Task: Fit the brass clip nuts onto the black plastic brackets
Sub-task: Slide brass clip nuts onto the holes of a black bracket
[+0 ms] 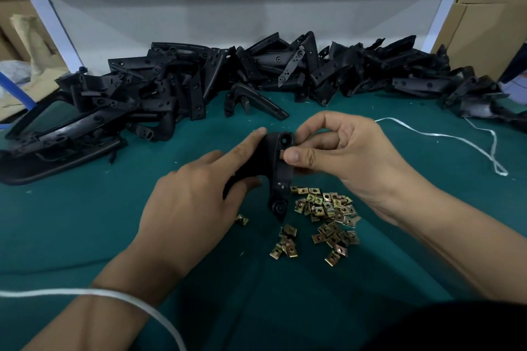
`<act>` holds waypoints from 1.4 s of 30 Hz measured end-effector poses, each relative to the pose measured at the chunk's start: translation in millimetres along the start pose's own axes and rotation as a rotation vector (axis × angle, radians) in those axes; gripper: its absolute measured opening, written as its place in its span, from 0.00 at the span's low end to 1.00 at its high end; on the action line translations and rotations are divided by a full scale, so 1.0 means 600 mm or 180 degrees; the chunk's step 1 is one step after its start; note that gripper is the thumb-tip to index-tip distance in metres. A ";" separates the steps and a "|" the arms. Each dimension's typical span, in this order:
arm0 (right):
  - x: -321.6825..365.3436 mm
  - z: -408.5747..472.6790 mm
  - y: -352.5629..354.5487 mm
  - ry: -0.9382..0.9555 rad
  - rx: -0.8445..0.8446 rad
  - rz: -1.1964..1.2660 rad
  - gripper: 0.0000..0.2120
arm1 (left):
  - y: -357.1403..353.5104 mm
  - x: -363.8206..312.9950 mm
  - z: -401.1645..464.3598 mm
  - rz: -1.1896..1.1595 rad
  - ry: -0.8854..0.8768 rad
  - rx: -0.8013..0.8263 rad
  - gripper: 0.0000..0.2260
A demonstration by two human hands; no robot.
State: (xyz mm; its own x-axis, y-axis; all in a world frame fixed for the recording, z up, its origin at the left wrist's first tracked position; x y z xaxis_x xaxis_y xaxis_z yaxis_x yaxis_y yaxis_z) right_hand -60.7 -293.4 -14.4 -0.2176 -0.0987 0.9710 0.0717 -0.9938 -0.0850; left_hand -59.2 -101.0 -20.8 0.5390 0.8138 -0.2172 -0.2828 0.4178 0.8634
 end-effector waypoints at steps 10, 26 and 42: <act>-0.060 0.007 -0.015 0.0206 0.0294 -0.3192 0.06 | -0.012 0.065 -0.002 -0.0918 0.0971 -0.0445 0.28; -0.033 0.003 -0.014 0.0165 0.0196 -0.0371 0.02 | -0.014 0.055 0.002 -0.1040 0.0710 -0.0326 0.29; -0.041 -0.010 -0.043 -0.0264 0.0297 0.0846 0.04 | -0.016 0.050 0.002 -0.1140 0.0589 -0.0214 0.28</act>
State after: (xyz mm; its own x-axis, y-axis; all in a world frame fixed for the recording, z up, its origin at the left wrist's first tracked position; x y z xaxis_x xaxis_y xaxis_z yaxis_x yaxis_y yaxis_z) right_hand -63.1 -265.8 -37.7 -0.0990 -0.3468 0.9327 0.2055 -0.9242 -0.3218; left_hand -39.3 -81.2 -34.8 0.4628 0.6685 -0.5822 -0.1577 0.7084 0.6880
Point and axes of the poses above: each hand's wrist, its own z-axis towards the middle knuckle, its own y-axis out of the back of the hand, x = y × z, the point moved 9 cm from there along z, towards the middle knuckle, and after that the axes turned 7 degrees about z, right-handed, at the moved point
